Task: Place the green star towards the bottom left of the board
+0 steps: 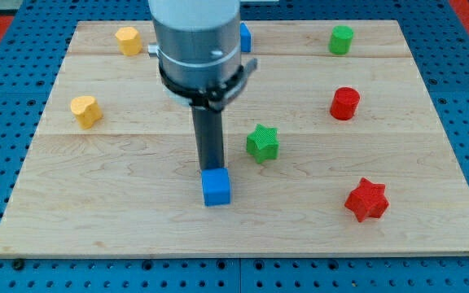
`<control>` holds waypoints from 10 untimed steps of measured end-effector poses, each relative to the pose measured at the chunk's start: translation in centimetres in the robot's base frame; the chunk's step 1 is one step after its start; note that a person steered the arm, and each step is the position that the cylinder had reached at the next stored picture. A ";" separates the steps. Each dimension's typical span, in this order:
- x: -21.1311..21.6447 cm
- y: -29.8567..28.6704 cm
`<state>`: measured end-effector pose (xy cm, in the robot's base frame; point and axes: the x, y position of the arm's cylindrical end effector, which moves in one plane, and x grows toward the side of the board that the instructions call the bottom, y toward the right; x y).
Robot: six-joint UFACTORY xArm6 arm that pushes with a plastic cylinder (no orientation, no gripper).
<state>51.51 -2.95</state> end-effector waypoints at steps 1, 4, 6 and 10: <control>1.5 0.1; -5.1 9.4; -9.4 5.5; -3.4 -11.9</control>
<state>48.06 -14.82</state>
